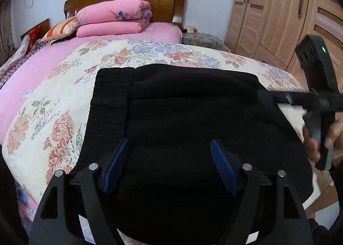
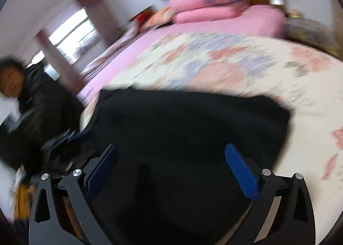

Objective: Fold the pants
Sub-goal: 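Press the folded pants flat with both open tools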

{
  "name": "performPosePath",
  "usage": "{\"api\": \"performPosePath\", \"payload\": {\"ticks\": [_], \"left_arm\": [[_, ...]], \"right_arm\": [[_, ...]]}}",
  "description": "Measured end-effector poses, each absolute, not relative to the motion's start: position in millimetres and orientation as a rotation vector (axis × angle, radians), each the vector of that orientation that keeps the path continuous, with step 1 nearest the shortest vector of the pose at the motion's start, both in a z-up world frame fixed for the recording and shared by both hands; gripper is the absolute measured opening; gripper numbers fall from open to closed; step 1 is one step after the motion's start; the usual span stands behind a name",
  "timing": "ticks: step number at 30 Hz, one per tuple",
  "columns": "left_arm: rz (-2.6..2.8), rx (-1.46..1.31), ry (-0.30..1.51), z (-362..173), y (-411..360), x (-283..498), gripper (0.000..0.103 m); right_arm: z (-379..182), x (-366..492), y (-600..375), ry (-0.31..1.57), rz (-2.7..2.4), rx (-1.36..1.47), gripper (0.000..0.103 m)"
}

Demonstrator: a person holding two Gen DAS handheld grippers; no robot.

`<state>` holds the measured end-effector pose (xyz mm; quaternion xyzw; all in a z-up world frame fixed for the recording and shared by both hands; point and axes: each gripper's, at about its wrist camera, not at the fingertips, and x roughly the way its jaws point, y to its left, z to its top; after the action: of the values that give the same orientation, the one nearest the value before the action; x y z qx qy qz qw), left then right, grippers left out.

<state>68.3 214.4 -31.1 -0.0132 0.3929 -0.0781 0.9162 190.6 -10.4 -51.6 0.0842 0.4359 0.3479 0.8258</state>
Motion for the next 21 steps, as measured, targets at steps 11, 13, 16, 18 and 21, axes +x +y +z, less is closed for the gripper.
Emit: {"api": "performPosePath", "payload": {"ticks": [11,13,16,18,21], "left_arm": [[-0.118,0.031,0.792,-30,194,75,0.078],[-0.093,0.057,0.783,-31,187,74,0.08],[-0.076,0.07,0.767,-32,183,73,0.084],[-0.066,0.075,0.752,-32,182,72,0.085],[-0.066,0.075,0.74,-33,182,70,0.085]], "right_arm": [[-57,147,-17,0.972,0.712,0.115,0.098],[-52,154,-26,0.952,0.698,0.203,0.098],[-24,137,-40,0.83,0.55,0.224,0.099],[-15,122,-48,0.776,0.497,0.217,0.099],[-11,94,-43,0.771,0.63,0.229,0.099]]}}
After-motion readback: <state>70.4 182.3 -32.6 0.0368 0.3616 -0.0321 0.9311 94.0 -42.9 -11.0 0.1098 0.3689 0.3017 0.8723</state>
